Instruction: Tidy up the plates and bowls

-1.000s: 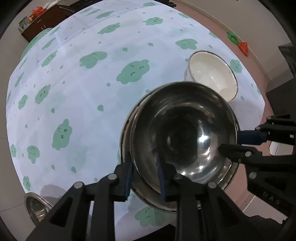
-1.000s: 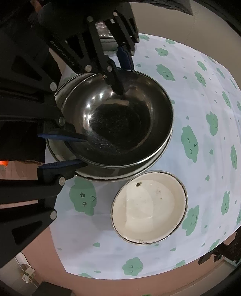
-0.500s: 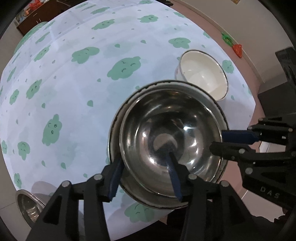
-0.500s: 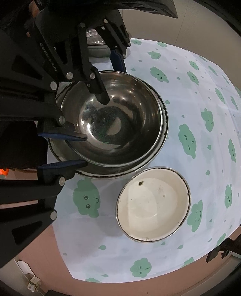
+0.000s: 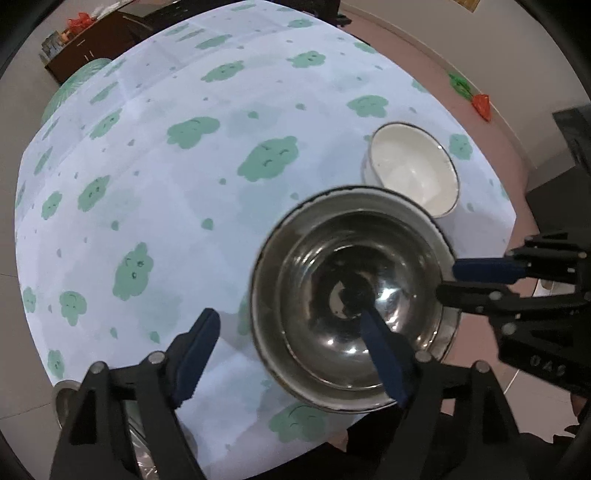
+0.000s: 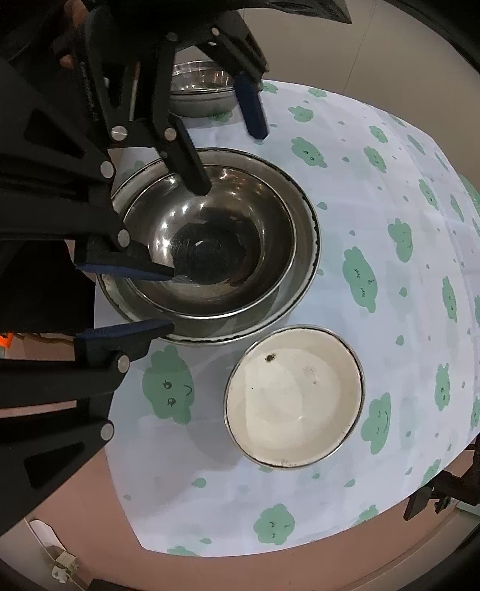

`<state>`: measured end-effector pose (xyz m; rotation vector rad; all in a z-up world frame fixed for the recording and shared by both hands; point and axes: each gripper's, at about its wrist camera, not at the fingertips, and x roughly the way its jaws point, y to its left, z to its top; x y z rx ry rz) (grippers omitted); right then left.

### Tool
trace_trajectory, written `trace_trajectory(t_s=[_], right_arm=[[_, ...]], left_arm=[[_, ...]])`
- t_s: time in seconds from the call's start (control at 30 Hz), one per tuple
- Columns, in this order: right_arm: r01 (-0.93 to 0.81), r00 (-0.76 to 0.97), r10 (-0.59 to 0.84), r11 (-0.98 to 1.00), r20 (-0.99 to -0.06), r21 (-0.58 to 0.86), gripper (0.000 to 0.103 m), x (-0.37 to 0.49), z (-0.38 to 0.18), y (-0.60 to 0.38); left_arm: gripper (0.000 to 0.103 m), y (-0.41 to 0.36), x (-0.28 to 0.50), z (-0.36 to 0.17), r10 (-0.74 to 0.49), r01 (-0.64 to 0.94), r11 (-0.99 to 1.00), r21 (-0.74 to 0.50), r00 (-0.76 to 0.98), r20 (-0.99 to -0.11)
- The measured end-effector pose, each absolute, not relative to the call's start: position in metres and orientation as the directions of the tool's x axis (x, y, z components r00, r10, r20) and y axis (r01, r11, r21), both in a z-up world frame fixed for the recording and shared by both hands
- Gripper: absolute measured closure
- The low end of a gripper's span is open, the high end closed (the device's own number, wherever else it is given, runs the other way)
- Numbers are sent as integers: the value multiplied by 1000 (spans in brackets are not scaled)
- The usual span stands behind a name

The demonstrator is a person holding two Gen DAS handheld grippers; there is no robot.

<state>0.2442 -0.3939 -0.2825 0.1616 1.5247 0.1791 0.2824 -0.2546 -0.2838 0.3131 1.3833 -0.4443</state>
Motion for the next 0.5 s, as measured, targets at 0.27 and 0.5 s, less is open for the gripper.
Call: trace_trajectory(t_s=[0.27,0.5], right_arm=[[-19,66,231,973,-971,230,76,240,-276,-394],[-35,82,231,973,-970,228,75,242,-271,-389]], left_arm=[[24,-245,285,-286,-110,451,892,-43,124,-986],[24,-246,284,-280,-111,460,887,-31,148,-983]])
